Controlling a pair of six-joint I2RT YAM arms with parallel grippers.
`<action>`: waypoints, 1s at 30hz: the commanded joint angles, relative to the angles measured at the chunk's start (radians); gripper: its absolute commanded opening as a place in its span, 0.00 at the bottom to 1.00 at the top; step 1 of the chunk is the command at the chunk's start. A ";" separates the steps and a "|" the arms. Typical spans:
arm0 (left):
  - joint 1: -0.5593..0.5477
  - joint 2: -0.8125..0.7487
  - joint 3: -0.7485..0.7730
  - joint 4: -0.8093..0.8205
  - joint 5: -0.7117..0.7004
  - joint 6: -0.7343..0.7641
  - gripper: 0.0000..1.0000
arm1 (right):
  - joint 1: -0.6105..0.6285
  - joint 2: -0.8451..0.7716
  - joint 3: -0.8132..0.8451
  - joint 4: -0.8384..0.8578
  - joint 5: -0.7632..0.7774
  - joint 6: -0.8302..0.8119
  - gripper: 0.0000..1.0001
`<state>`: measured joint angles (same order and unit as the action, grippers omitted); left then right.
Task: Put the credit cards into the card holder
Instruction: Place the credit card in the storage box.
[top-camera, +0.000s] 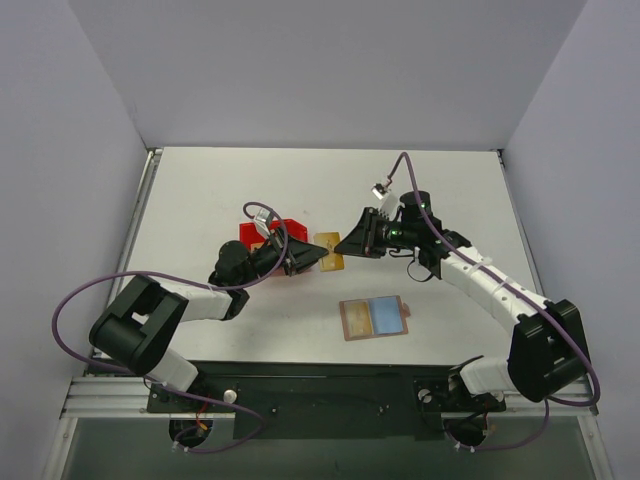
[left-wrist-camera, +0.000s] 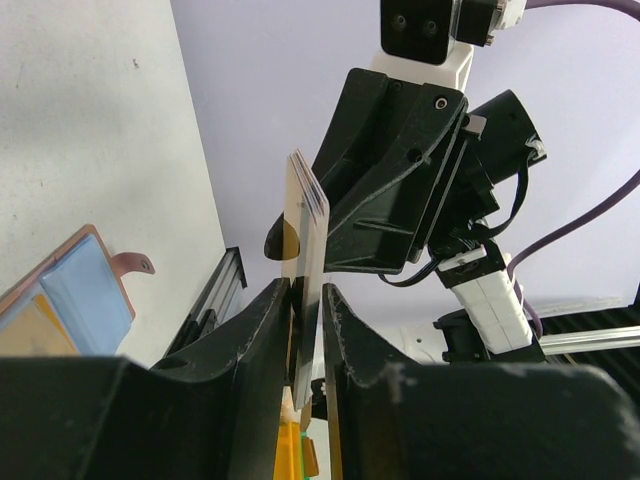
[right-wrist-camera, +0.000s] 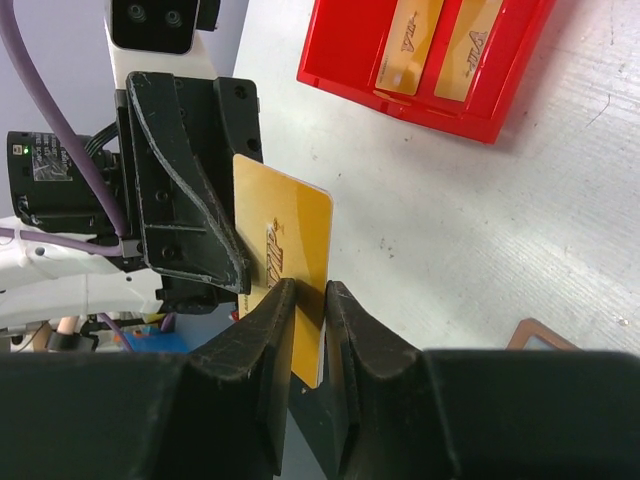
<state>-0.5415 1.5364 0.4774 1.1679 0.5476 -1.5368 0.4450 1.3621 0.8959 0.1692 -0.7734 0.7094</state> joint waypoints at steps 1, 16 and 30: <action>0.000 -0.001 0.018 0.087 0.012 0.000 0.30 | -0.006 -0.044 0.012 0.004 0.003 -0.021 0.14; 0.000 -0.002 0.010 0.093 0.011 -0.005 0.31 | -0.008 -0.067 0.005 -0.007 0.016 -0.024 0.08; 0.000 -0.001 0.006 0.108 0.011 -0.014 0.30 | -0.019 -0.095 -0.012 -0.014 0.051 -0.016 0.06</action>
<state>-0.5415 1.5364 0.4774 1.1751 0.5503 -1.5417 0.4435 1.3121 0.8940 0.1509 -0.7547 0.7055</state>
